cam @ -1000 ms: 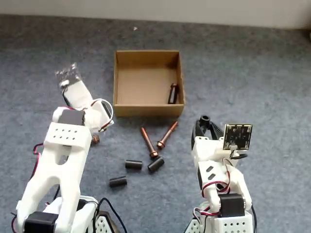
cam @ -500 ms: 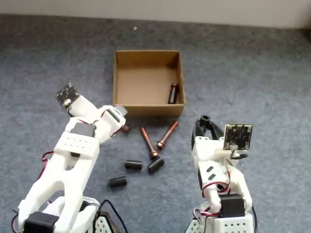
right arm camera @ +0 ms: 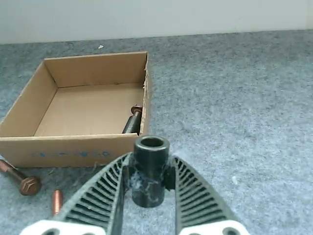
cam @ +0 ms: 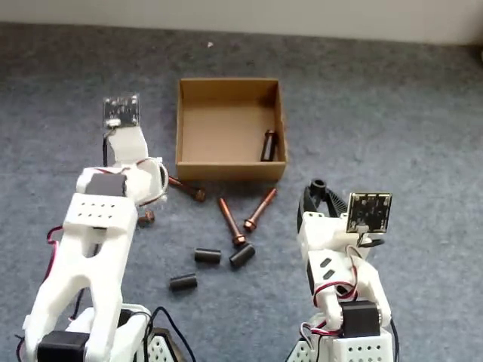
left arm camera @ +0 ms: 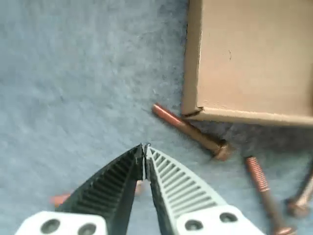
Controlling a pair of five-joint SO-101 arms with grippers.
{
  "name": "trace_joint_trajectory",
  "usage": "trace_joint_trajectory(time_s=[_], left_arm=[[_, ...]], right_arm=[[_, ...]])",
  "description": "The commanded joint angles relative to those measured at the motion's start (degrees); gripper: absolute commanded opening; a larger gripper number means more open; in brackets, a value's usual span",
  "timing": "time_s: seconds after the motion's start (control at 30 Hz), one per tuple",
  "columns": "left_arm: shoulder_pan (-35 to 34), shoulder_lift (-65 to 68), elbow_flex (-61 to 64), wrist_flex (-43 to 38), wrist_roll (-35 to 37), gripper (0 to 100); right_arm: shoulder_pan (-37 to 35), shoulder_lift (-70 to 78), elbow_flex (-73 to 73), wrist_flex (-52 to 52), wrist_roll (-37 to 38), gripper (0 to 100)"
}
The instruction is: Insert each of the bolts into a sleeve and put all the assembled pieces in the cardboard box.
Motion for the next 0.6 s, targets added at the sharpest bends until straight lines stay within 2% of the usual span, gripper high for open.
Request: trace_joint_trajectory(time_s=[0.0,0.07,0.3,0.43,0.57], left_arm=[[-1.4,-1.9,-5.1,2.6,-33.1,4],[-0.1,-1.5,-5.1,2.1,-40.3,4],[5.4,-1.2,-6.0,4.0,-57.2,4],[7.9,3.6,-13.1,12.7,-61.0,4],[9.1,15.8,-25.5,23.3,-65.8,4]], right_arm=[[0.4,-0.5,-0.5,-2.0,0.6,0.5],[0.4,-0.5,0.0,-2.0,0.6,0.5],[0.4,-0.5,0.1,-2.0,0.6,0.5],[0.4,-0.5,0.1,-2.0,0.6,0.5],[0.4,-0.5,0.1,-2.0,0.6,0.5]])
